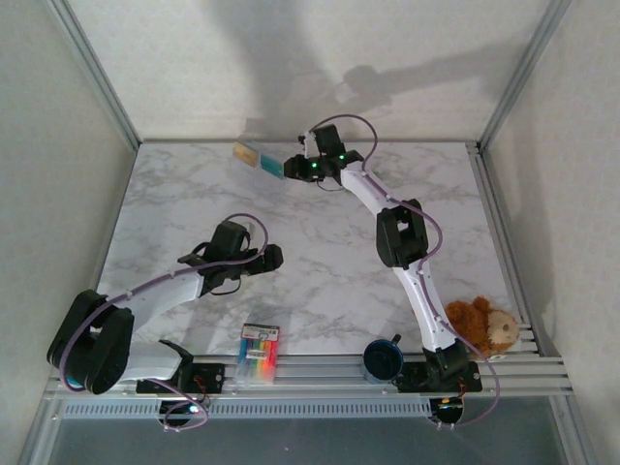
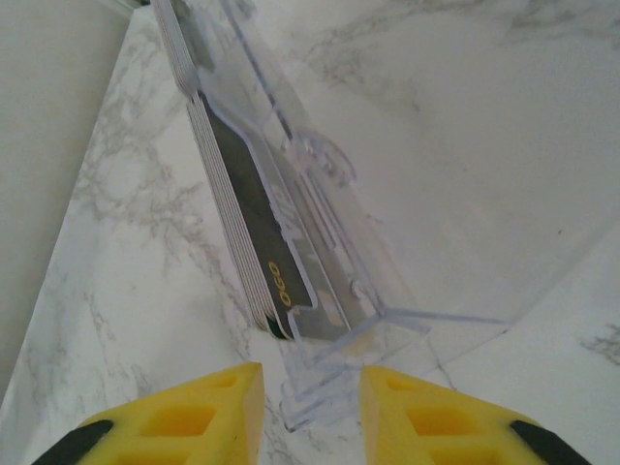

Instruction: Put the credit cards into the card holder

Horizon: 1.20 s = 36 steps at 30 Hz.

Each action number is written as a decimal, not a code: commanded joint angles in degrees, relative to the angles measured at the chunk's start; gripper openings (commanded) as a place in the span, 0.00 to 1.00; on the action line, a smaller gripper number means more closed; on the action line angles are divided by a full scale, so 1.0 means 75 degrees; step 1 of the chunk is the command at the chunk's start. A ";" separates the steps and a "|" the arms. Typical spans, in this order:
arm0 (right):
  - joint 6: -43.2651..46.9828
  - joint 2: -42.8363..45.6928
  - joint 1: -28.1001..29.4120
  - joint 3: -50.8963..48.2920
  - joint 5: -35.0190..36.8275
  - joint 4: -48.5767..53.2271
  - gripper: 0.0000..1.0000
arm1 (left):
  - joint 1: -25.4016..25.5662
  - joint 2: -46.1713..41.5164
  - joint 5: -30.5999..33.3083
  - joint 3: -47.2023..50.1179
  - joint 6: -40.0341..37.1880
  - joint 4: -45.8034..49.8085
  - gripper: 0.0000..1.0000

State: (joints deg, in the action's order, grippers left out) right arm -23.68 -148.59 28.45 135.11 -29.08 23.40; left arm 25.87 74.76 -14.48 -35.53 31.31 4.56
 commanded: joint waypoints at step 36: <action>-0.0127 -0.0540 -0.0170 0.1069 0.0848 -0.0245 0.38 | -0.0906 -0.1491 0.0533 0.0485 0.0137 0.0515 1.00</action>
State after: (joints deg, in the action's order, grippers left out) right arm -26.76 -151.63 27.14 142.17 -20.10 19.59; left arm 19.66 64.99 -12.78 -32.53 32.75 6.85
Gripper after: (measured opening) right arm 0.388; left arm 0.996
